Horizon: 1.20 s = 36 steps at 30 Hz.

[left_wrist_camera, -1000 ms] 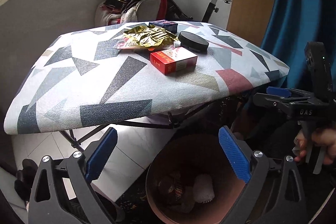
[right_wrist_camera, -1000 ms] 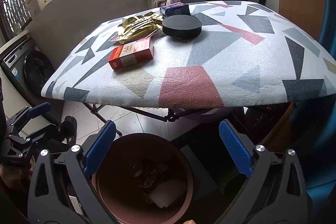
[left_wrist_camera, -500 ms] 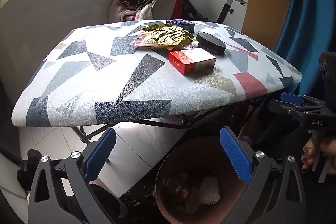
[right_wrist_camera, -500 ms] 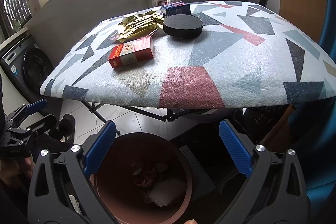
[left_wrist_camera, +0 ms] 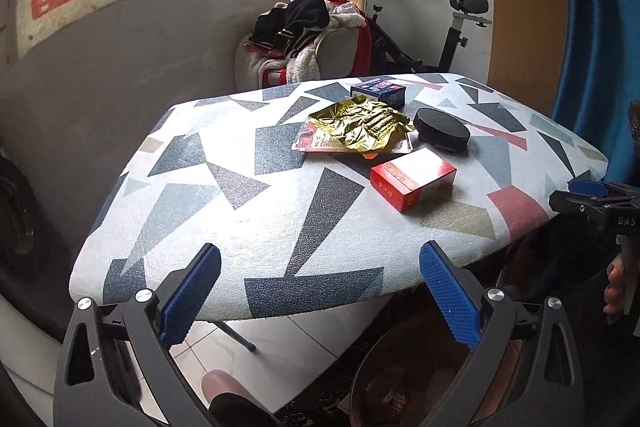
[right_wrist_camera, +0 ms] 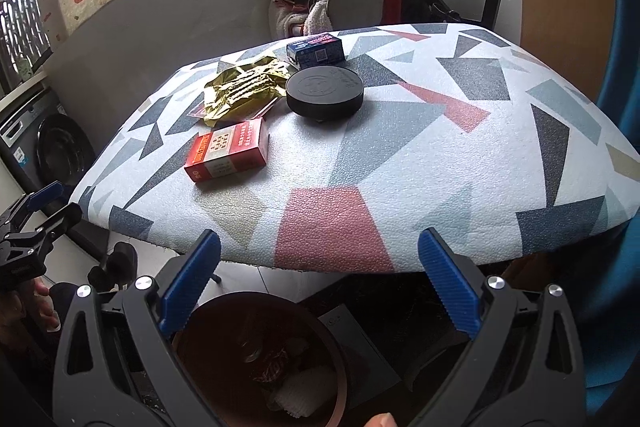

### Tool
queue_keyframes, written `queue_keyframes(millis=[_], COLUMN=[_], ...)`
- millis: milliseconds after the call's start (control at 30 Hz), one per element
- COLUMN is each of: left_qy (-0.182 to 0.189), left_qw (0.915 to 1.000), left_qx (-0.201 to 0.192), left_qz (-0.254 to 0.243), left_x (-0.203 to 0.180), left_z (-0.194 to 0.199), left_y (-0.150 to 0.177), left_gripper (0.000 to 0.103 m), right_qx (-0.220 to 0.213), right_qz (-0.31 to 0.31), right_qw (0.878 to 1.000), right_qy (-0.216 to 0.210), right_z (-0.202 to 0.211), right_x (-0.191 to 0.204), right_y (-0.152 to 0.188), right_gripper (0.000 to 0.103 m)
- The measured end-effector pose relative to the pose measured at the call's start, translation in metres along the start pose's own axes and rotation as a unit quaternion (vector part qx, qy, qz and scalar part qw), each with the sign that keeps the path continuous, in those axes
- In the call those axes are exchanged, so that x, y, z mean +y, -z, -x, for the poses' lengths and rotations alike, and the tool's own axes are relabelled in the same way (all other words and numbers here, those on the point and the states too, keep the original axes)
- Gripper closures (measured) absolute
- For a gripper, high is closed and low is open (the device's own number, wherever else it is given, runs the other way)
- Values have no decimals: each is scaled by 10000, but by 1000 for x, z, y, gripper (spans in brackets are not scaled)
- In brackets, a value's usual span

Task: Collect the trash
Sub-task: 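Raise both open grippers from the bin back over the board, then grasp the black round lid with the right gripper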

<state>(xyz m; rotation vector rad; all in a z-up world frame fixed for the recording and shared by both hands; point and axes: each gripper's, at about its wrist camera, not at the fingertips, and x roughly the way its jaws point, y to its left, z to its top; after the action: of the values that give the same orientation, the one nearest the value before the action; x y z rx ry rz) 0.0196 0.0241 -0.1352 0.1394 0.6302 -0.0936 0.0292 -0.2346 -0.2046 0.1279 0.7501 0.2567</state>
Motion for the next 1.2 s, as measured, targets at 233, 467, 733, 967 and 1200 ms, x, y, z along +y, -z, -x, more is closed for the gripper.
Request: queue_keyframes(millis=[233, 467, 733, 967, 1200], left_qy=[154, 412, 395, 440, 545], left_qw=[9994, 9984, 9984, 9976, 9967], left_qx=[-271, -105, 107, 205, 273], left_qz=[115, 369, 401, 500, 529], left_x=[9, 19, 31, 35, 33], left_z=[-7, -25, -47, -60, -67], left_y=[-24, -27, -22, -15, -11], left_gripper=[6, 6, 6, 6, 6], right_qx=[-19, 207, 444, 665, 830], right_qz=[-344, -226, -215, 142, 514], right_qw=[9994, 9995, 9987, 9977, 9952], right_qy=[-97, 60, 119, -50, 78], right_z=[-20, -58, -119, -151, -171], right_x=[-21, -33, -37, -13, 6], right_y=[-37, -75, -117, -135, -137], right_gripper=[6, 6, 6, 6, 6])
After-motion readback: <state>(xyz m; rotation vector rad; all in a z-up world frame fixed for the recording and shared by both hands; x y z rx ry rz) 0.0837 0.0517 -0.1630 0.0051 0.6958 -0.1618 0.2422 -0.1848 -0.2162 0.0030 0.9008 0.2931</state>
